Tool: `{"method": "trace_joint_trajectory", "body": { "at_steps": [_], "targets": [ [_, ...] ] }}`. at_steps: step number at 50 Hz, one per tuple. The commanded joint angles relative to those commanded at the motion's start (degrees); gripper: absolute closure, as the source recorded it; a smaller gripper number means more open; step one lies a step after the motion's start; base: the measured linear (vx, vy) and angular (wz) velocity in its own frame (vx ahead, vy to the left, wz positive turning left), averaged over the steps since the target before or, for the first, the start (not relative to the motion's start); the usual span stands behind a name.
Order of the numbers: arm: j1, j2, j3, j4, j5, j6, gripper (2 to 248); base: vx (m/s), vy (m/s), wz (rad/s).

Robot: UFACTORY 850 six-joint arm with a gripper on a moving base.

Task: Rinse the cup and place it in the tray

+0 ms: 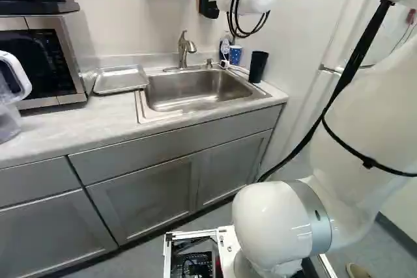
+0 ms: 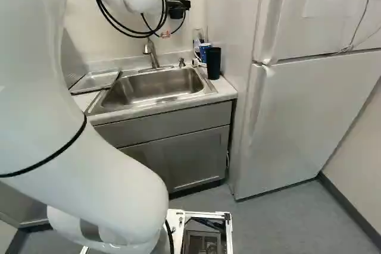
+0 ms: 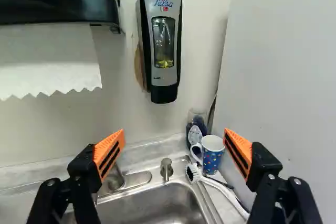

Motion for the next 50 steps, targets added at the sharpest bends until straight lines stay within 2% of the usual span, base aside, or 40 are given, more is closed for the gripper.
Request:
{"method": "trace_joint_trajectory", "body": {
  "at_steps": [50],
  "targets": [
    [0.5, -1.2, -1.2, 0.0, -0.9, 0.0, 3, 0.012, 0.0, -0.003]
  ]
}}
